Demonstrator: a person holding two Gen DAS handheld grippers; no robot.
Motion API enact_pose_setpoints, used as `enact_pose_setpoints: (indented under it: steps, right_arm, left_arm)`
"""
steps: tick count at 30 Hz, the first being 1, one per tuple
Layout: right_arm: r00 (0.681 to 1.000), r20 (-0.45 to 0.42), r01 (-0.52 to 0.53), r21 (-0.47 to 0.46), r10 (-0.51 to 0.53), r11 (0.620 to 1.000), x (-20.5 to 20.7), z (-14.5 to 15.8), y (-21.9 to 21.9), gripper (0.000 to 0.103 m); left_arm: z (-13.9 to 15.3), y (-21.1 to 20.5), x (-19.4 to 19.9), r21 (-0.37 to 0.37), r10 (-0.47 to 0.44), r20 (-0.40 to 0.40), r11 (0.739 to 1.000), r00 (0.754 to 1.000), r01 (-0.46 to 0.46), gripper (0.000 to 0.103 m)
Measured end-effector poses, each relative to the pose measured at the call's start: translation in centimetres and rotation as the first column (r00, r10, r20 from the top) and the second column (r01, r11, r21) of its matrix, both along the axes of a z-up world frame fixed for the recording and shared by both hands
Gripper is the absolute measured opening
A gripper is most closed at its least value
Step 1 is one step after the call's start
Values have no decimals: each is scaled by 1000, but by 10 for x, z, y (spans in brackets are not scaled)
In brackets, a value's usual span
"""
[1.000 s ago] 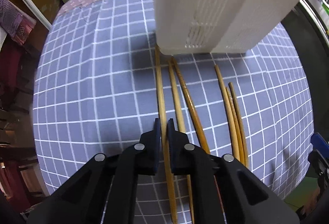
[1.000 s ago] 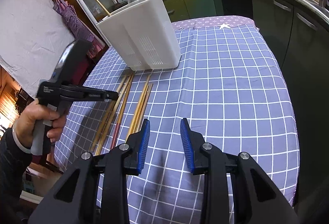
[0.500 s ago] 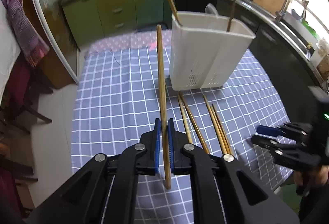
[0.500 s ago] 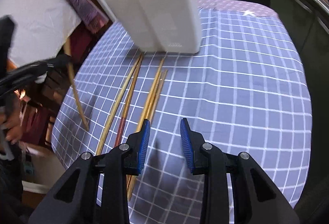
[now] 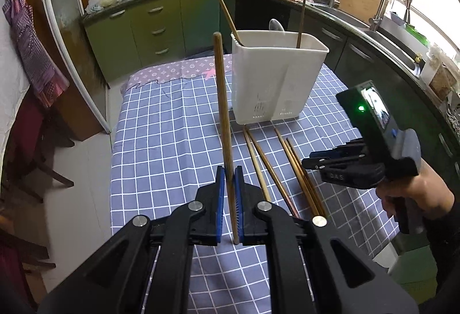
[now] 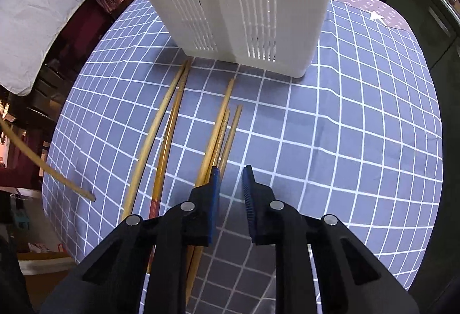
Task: Organize utensils
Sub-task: 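Grasp another chopstick with the left gripper while the right gripper grasps one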
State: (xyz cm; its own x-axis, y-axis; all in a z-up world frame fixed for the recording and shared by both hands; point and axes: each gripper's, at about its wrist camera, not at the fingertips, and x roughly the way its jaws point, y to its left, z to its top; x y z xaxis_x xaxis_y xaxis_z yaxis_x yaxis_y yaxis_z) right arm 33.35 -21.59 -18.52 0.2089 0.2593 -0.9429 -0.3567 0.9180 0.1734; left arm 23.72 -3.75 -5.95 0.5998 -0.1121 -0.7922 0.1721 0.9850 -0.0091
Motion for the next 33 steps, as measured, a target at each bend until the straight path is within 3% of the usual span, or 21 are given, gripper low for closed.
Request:
enact_pose_setpoints:
  steps: [15, 21, 25, 30, 33]
  right_arm:
    - [999, -5, -49, -137, 49, 989, 3, -11, 48, 10]
    - [998, 22, -47, -118, 50, 992, -4, -9, 52, 6]
    - [997, 82, -17, -21, 18, 1000, -15, 21, 25, 6]
    - [971, 231, 26, 136, -57, 990, -47, 89, -22, 6]
    - [948, 306, 24, 195, -85, 980, -76, 121, -51, 6]
  left_arm:
    - [2, -1, -7, 6, -20, 2, 1000, 1000, 20, 7]
    - [-10, 0, 13, -7, 6, -50, 1000, 999, -6, 7]
    - [-27, 2, 34, -25, 27, -120, 999, 992, -30, 9]
    - [-58, 0, 77, -4, 72, -213, 997, 974, -75, 10]
    - [-76, -4, 102, 13, 94, -254, 996, 963, -93, 22]
